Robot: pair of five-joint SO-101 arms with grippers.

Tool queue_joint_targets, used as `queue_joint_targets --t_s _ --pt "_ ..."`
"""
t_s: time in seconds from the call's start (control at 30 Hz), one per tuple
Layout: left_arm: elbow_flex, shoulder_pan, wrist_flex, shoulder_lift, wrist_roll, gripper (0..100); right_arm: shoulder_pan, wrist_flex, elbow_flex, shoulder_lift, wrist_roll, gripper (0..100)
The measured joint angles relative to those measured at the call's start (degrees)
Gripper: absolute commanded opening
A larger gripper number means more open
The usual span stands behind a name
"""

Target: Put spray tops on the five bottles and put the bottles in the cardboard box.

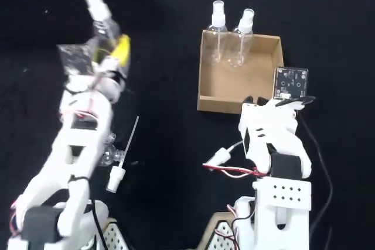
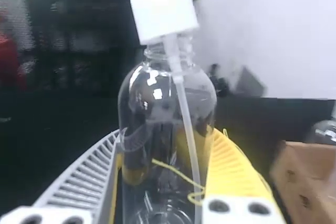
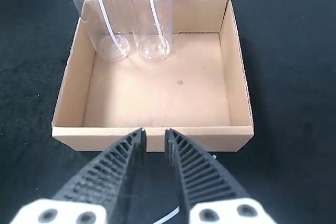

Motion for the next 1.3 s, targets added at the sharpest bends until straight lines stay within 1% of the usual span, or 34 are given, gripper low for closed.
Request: queue_joint_targets --t_s 0.1,0.2,0.5,0.6,0.77,0.87,1.3 --pt "1.67 3.78 -8.7 5.36 0.0 3 0.0 0.0 0.0 0.0 0.0 4.3" --pt "1.67 5.8 -15.56 10.99 0.0 3 0.0 0.0 0.0 0.0 0.0 4.3" --pt "1.58 6.68 -35.6 30.33 -0.44 3 0.0 0.0 0.0 0.0 0.0 4.3" --pt "1.23 6.68 -40.0 36.48 -0.44 3 0.0 0.0 0.0 0.0 0.0 4.3" --pt "-0.18 6.77 -45.19 43.52 -0.44 3 0.0 0.0 0.0 0.0 0.0 4.3" --pt "-1.23 6.77 -46.95 46.59 -0.44 3 0.0 0.0 0.0 0.0 0.0 4.3" --pt "-4.75 7.65 -47.47 50.99 -0.44 3 0.0 -1.49 0.0 0.0 0.0 4.3"
